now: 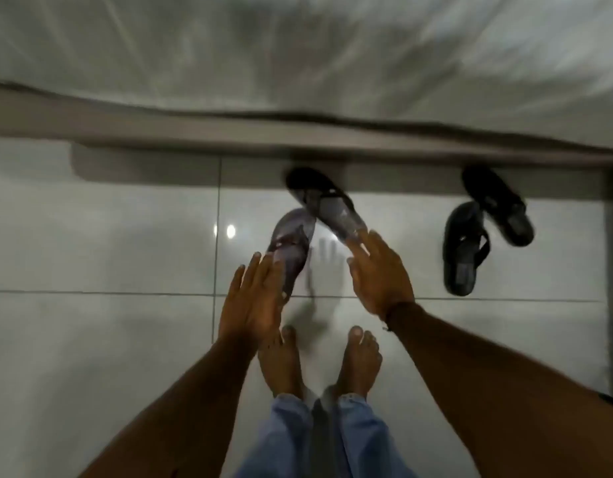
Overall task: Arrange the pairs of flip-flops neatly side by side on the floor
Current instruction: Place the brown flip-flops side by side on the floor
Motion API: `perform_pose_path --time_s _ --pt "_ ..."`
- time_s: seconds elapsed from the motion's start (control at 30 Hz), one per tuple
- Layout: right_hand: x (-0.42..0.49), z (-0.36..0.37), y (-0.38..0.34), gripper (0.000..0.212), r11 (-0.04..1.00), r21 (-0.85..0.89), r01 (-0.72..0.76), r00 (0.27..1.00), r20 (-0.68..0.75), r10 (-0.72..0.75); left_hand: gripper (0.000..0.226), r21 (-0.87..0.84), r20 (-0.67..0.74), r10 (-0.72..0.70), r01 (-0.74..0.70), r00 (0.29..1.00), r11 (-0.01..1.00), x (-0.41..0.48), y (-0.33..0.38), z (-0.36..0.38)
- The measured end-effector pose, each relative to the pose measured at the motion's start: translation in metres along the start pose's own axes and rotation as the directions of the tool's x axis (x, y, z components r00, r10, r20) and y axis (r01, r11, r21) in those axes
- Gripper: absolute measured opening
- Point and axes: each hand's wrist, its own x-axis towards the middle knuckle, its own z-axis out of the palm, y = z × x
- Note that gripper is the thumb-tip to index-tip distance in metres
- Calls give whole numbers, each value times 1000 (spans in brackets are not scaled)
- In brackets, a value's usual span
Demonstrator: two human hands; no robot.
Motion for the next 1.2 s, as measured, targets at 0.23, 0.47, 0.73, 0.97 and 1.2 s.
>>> perform_pose_path --time_s 0.23,0.47,0.73,0.97,1.2 --pt "135 127 86 70 995 -38 -88 990 106 92 81 -123 63 -142 149 988 981 84 -67 154" --pt "161 180 93 60 995 -49 -87 995 -49 84 91 -311 7 -66 65 998 948 119 -86 201" --pt "72 226 43 68 897 277 -345 931 -23 365 94 -403 -19 -226 199 974 893 144 -54 185" --pt "68 234 35 71 866 309 -393 910 -7 415 95 -450 -20 -283 244 959 859 150 -35 185" --pt "71 236 40 70 883 253 -395 914 15 405 94 -458 -21 -285 244 958 855 151 -31 183"
